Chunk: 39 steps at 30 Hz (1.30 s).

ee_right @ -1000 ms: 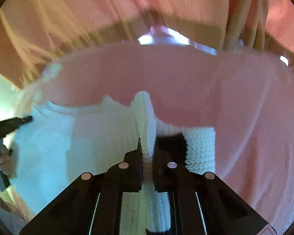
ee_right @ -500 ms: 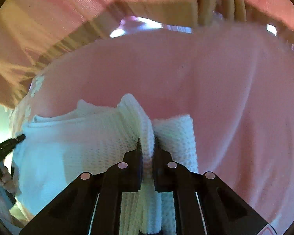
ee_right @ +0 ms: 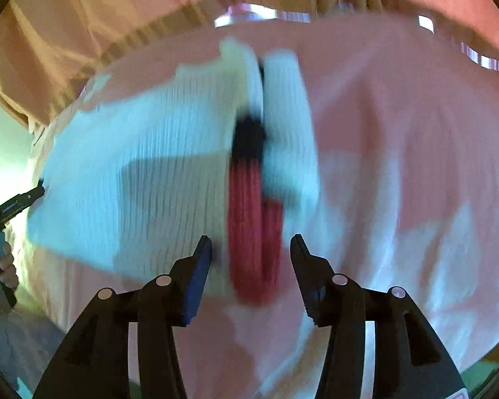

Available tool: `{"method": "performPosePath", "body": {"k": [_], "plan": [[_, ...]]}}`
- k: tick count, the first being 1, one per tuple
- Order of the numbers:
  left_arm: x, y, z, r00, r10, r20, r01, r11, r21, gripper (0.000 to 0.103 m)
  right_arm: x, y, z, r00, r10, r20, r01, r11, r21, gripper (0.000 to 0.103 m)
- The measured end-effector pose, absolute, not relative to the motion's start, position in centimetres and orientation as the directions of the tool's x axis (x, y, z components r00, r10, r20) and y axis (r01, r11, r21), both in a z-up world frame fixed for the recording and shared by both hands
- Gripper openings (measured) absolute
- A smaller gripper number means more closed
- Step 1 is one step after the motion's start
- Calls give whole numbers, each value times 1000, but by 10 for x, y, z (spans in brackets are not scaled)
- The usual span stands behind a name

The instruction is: Fold small clothes

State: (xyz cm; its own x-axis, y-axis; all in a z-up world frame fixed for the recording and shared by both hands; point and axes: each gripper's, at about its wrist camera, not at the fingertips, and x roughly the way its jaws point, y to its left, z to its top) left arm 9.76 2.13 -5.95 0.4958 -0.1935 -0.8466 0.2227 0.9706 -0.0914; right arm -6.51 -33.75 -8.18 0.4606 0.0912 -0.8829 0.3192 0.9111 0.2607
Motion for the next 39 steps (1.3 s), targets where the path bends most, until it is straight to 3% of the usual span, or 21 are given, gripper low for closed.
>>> {"method": "performPosePath", "body": {"k": [3,5,7,10,12,15,16,21,23,25,27,28,31,33,39], "plan": [[82,25,-61,534,-160,-830,228,973,-40,48,-73,-327,-98,451,127,-883,327,897,296,47],[81,26,-64,531,-150,-834,219,975,-36,45,-69,-322,-95,452,103,-886,305,915,263,13],[84,25,-66,524,-117,-843,217,976,-1,12,-71,-326,-84,480,92,-872,324,906,274,12],[80,31,-62,516,-118,-848,216,976,-5,8,-89,-335,-41,560,22,-829,330,911,247,11],[73,31,-67,515,-97,-852,228,973,27,8,-99,-344,-37,550,16,-835,350,903,248,10],[67,27,-78,495,-82,-865,243,969,47,8,-91,-346,-89,367,11,-930,382,910,161,12],[65,24,-77,509,-64,-858,247,966,74,10,-91,-344,-87,380,-9,-925,390,908,151,13],[58,25,-48,563,-96,-821,217,976,34,12,-92,-343,-35,481,-99,-871,423,896,132,21],[61,19,-34,596,-115,-795,211,977,16,17,-84,-341,-8,538,-150,-830,412,905,103,28],[69,6,-23,618,-137,-774,227,974,9,38,-59,-331,11,582,-107,-806,341,932,123,24],[78,-9,-20,625,-149,-766,245,970,11,44,-31,-316,13,584,-53,-810,256,959,122,17],[84,-21,-21,629,-145,-764,253,967,24,44,-10,-308,6,567,-41,-823,220,970,104,12],[97,-48,-32,626,-111,-772,260,963,72,44,37,-309,-38,461,14,-887,184,977,111,10],[105,-58,-42,605,-103,-789,263,962,76,44,53,-321,-71,362,-94,-927,246,969,-2,5],[111,-66,-58,586,-72,-807,254,962,99,44,55,-329,-42,472,-73,-879,276,959,68,6]]}}
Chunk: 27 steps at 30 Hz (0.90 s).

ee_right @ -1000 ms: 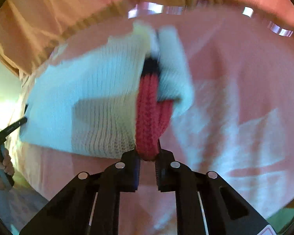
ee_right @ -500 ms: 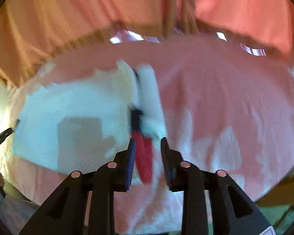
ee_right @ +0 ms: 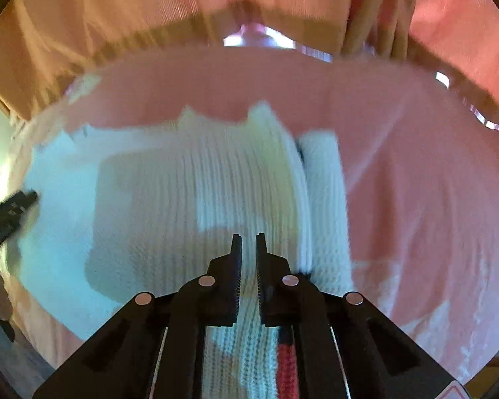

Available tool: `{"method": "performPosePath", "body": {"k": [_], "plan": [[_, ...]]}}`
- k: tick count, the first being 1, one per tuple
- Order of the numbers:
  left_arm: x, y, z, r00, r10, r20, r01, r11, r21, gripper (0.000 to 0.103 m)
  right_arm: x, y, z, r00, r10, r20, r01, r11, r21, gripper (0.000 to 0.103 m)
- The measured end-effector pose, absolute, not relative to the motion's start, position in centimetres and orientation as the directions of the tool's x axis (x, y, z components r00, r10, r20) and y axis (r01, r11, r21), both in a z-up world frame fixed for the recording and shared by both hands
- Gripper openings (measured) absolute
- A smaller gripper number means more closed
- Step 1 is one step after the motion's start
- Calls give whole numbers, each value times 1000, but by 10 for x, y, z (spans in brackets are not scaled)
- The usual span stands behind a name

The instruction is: Fold small clothes

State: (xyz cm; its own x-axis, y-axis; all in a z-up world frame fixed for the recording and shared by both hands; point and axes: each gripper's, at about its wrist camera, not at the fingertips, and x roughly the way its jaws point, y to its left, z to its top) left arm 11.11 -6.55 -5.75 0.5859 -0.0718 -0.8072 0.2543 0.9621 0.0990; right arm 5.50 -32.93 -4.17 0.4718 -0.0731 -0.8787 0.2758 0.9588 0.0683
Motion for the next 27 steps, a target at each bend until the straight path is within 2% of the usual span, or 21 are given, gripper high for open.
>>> {"method": "performPosePath", "body": {"k": [3,7,9,10,13,16,18,21,23,25,27], "plan": [[116,-68,-67,561,-64,-825,250,963,96,44,69,-330,-38,487,-84,-869,257,965,51,10],[119,-74,-70,558,-54,-828,242,965,100,44,85,-345,-45,448,-155,-881,308,951,-12,28],[120,-76,-71,557,-54,-828,238,966,97,45,91,-347,-55,426,-185,-886,304,951,-52,28],[121,-78,-72,556,-54,-829,239,966,97,45,95,-348,-62,404,-187,-895,292,954,-67,20],[123,-80,-74,552,-52,-832,236,967,96,45,93,-360,-64,392,-181,-902,286,956,-67,9],[125,-82,-75,552,-50,-832,234,967,97,45,85,-373,-57,403,-166,-900,332,943,-25,1],[125,-82,-75,551,-48,-833,233,967,99,45,82,-378,-48,421,-198,-885,362,932,-36,0],[127,-82,-76,550,-46,-834,230,968,99,46,84,-385,-43,462,-137,-876,375,926,52,10],[127,-82,-76,547,-46,-836,229,969,97,46,90,-383,-50,455,-73,-887,348,932,102,34],[128,-83,-77,548,-42,-835,226,969,100,48,99,-375,-59,437,-75,-896,330,940,82,42],[128,-83,-78,552,-36,-833,225,969,107,49,109,-367,-68,416,-103,-904,305,952,31,40]]}}
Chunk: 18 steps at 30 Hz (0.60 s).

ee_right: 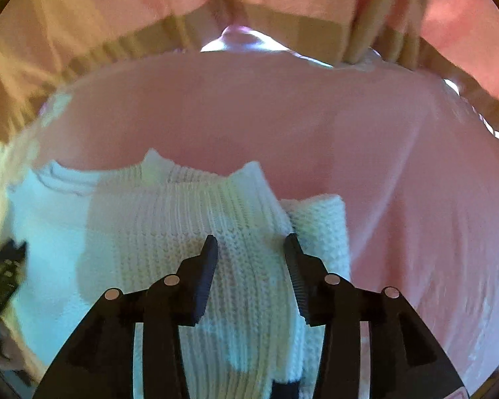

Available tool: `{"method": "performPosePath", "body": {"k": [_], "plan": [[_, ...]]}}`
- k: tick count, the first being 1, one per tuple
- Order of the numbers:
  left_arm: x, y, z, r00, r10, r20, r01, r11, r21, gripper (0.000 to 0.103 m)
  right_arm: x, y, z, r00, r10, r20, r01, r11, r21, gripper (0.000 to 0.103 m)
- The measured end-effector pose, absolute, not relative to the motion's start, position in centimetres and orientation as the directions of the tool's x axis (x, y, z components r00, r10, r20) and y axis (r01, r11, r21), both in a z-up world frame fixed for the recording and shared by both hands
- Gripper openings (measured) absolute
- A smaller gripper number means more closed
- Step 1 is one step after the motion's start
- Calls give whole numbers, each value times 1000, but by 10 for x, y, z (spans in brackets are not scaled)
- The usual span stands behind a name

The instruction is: Fold small clothes

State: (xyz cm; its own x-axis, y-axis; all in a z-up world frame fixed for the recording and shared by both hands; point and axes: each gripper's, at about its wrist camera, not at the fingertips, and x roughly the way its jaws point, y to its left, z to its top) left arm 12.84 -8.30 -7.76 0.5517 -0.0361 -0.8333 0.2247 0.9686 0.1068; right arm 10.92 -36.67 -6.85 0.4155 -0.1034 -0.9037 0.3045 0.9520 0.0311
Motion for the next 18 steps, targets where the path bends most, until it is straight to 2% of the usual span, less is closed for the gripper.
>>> {"method": "performPosePath", "body": {"k": [1,2,7,12,14,18], "plan": [[128,-83,-78,552,-36,-833,224,969,107,50,111,-365,-71,416,-102,-904,298,954,30,21],[128,-83,-78,552,-36,-833,223,969,106,50,111,-363,-72,415,-88,-906,294,955,42,7],[129,-82,-78,546,-43,-836,220,971,93,50,104,-369,-42,497,-143,-856,347,937,46,6],[130,-81,-80,547,-43,-836,226,969,99,52,112,-381,-81,393,-160,-905,365,931,-6,6],[131,-79,-80,546,-43,-837,224,970,97,54,111,-371,-67,409,-205,-889,357,933,-50,9],[132,-76,-79,540,-49,-840,218,972,84,54,94,-341,-26,532,-157,-832,300,954,12,11]]}}
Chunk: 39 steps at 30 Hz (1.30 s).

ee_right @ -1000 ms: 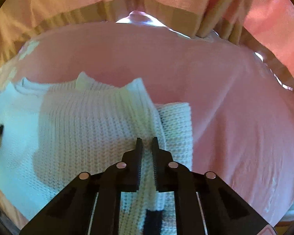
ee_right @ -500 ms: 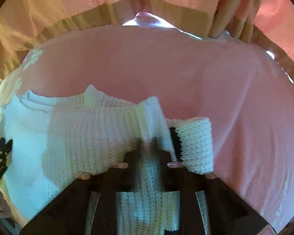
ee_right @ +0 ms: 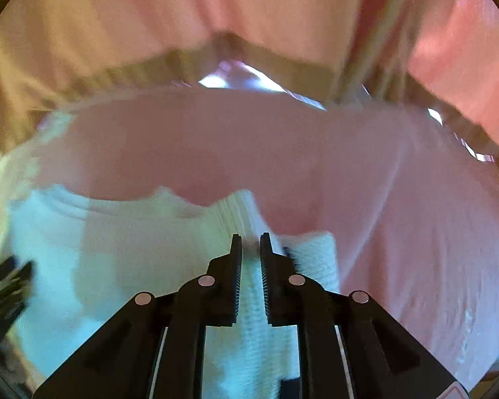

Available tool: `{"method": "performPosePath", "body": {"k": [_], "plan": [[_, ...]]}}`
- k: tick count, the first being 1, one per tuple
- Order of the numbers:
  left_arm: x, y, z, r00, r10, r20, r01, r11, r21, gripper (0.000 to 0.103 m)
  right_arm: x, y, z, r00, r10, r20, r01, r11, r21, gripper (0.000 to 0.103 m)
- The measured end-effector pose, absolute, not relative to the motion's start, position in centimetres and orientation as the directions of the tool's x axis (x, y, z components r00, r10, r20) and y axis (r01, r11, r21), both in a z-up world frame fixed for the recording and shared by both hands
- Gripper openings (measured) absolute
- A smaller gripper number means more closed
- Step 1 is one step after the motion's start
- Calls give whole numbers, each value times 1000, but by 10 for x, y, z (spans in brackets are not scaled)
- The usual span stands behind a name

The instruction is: Fold small clothes

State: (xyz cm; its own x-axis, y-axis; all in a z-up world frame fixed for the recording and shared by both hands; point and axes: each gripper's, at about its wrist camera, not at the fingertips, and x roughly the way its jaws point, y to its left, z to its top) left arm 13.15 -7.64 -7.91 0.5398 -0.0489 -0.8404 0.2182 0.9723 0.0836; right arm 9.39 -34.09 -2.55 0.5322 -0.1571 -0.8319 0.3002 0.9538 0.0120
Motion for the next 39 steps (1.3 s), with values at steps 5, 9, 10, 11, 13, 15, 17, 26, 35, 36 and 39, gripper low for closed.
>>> {"method": "performPosePath", "body": {"k": [5,9,10,11,13,15,17,26,35,36,39], "plan": [[131,-80,-80,547,-35,-836,216,971,101,55,93,-295,-56,461,-118,-879,162,986,-47,11],[131,-80,-79,546,-32,-837,212,972,101,55,99,-283,-67,428,-144,-892,159,984,-83,11],[131,-79,-78,545,-38,-837,210,973,92,55,96,-279,-56,462,-80,-884,137,990,-18,10],[130,-78,-76,546,-43,-837,208,974,85,55,92,-273,-48,485,-18,-874,110,993,40,10],[128,-77,-69,555,-64,-829,214,975,68,55,89,-258,-39,506,73,-860,45,993,111,10],[124,-77,-61,578,-75,-812,222,973,68,55,94,-244,-48,480,102,-871,-1,993,115,10],[118,-79,-55,617,-59,-785,236,965,114,55,108,-236,-78,395,63,-916,-6,998,66,9],[110,-71,-56,634,-26,-773,261,948,183,55,122,-221,-83,403,113,-908,-21,993,115,7],[111,-52,-57,621,-13,-784,236,956,171,55,125,-190,-78,419,111,-901,-71,993,89,11],[111,-49,-57,619,-9,-785,232,957,172,55,126,-189,-76,425,110,-899,-63,994,91,11],[112,-37,-56,613,-5,-790,214,964,160,56,124,-195,-59,454,136,-881,-67,991,118,11]]}}
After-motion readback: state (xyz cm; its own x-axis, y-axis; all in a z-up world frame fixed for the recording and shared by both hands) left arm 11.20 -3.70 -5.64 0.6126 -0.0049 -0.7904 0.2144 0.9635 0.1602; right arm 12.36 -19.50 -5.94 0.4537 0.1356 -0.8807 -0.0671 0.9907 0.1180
